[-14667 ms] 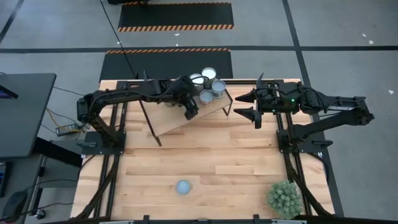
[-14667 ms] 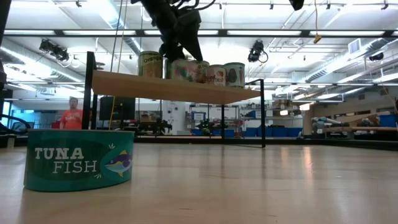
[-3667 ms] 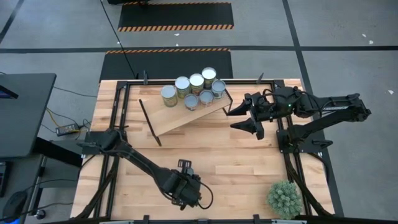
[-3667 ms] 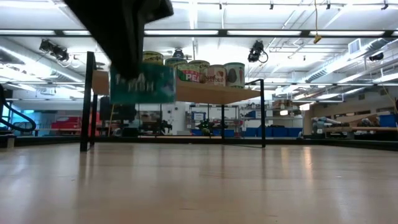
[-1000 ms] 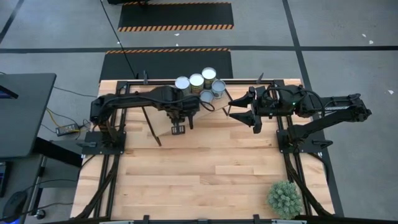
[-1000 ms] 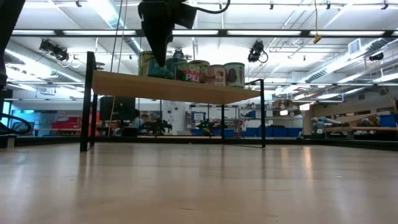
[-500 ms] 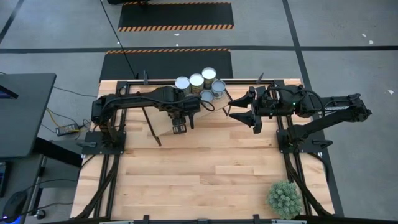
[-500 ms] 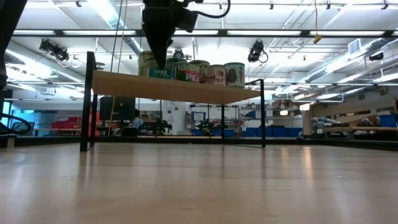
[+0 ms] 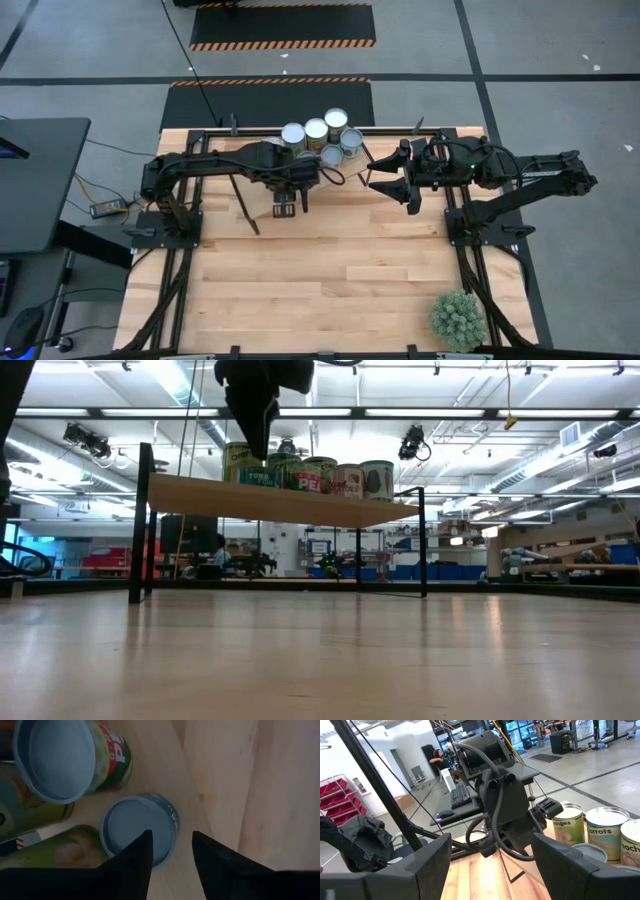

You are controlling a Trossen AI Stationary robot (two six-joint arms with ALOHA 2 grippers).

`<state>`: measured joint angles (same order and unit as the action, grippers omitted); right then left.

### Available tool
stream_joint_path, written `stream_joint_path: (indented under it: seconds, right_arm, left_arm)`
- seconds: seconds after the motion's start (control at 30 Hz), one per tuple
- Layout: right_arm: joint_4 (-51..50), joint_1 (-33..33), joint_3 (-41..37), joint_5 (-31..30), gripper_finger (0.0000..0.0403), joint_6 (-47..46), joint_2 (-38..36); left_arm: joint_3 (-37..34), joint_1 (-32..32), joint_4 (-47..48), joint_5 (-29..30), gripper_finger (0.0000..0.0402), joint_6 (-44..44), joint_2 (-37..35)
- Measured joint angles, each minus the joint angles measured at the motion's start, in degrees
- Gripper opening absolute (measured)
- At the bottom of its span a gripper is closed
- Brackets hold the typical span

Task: Pick and place cans onto a shelf
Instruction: Put the canned tuna on the shelf, then return to Home Position

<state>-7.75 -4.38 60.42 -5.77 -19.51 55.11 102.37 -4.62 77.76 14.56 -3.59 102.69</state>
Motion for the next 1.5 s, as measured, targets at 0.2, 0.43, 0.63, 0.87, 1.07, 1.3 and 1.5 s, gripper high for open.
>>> stream_joint_path:
  seconds: [0.2,0.43,0.63,0.87,1.07,1.3,1.5]
  right_arm:
    - [0.06,0.0,0.0,-0.03,0.0281,-0.01,0.0]
    - [0.17,0.0,0.0,-0.23,0.0281,-0.44,0.0]
    - [0.22,0.0,0.0,-0.23,0.0281,-1.12,0.0]
    - [0.35,0.0,0.0,-0.23,0.0281,-1.33,0.0]
    - [0.33,0.0,0.0,-0.2,0.0281,-1.33,0.0]
    - [-2.37,0.42,0.04,2.64,0.0281,0.04,-1.23]
    - [-6.51,0.76,-4.27,3.33,0.0281,-2.58,-4.9]
  left_arm:
    - [-0.02,0.0,0.09,0.45,0.0142,-2.97,0.22]
    - [-0.04,-0.07,0.07,3.32,0.0142,-5.04,2.64]
    - [-0.09,0.24,0.24,8.3,0.0142,-5.25,3.7]
    - [-0.09,0.35,0.12,10.81,0.0142,-6.06,3.77]
    - [2.38,2.09,0.45,9.74,0.0142,-4.37,3.23]
    - [4.13,3.23,-7.68,-6.75,0.0142,0.41,-1.95]
    - [4.11,4.64,-11.38,-6.78,0.0142,3.5,-7.3]
